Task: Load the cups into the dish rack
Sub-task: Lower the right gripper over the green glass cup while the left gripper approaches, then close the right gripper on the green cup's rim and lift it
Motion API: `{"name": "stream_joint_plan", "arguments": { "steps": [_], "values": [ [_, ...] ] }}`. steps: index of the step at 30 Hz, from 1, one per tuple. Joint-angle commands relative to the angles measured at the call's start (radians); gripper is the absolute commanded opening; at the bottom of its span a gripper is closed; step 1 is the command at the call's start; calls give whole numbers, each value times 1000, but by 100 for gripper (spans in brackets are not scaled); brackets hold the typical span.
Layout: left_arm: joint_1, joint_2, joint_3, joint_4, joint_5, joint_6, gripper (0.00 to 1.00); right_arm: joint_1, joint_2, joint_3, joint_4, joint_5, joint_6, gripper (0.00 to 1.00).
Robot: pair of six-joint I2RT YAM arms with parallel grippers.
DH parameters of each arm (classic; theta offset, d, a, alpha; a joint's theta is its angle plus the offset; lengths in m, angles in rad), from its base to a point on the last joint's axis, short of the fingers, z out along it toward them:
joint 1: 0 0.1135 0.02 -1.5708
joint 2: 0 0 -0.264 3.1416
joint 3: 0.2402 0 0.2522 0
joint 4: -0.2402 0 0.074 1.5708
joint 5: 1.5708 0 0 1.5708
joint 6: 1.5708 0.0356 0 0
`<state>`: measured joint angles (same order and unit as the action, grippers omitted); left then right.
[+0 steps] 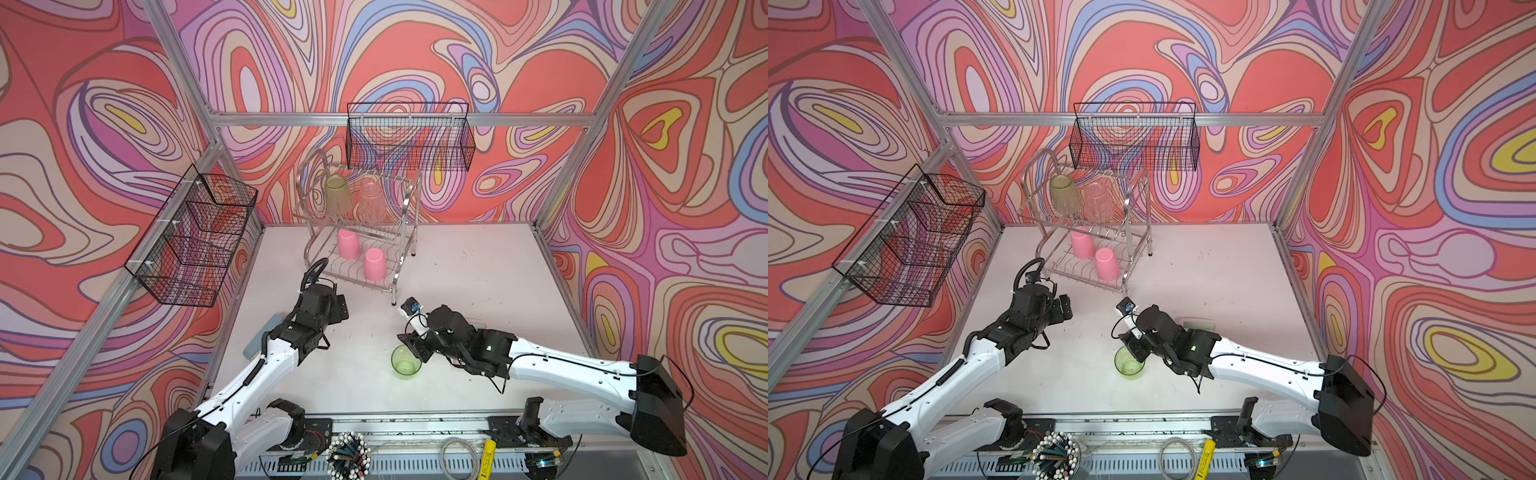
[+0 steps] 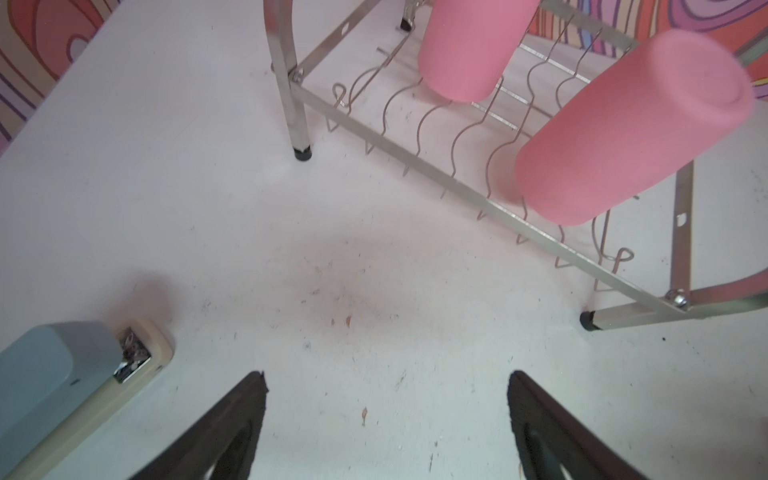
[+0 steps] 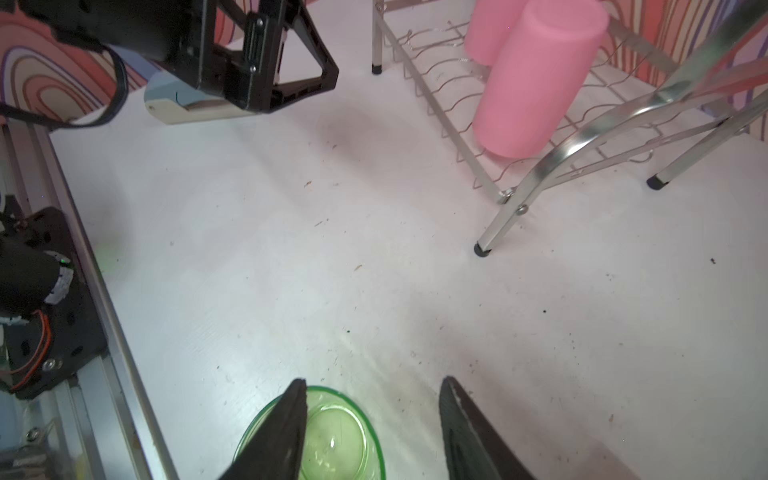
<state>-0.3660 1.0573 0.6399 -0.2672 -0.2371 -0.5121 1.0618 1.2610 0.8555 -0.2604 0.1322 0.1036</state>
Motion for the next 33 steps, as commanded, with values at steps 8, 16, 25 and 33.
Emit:
{"name": "stream_joint_plan", "arguments": {
  "steps": [8, 16, 25, 33],
  "values": [
    [-2, 21, 80, -289, 61, -85, 93, 114, 128, 179, -327, -52, 62, 43],
    [-2, 53, 104, -331, 70, -88, 93, 147, 218, 267, -467, -91, 115, 31],
    [-2, 48, 86, -315, 93, -98, 93, 159, 276, 295, -513, -108, 137, 29],
    [-2, 30, 72, -305, 92, -101, 93, 160, 309, 300, -522, -120, 136, 29]
  ]
}}
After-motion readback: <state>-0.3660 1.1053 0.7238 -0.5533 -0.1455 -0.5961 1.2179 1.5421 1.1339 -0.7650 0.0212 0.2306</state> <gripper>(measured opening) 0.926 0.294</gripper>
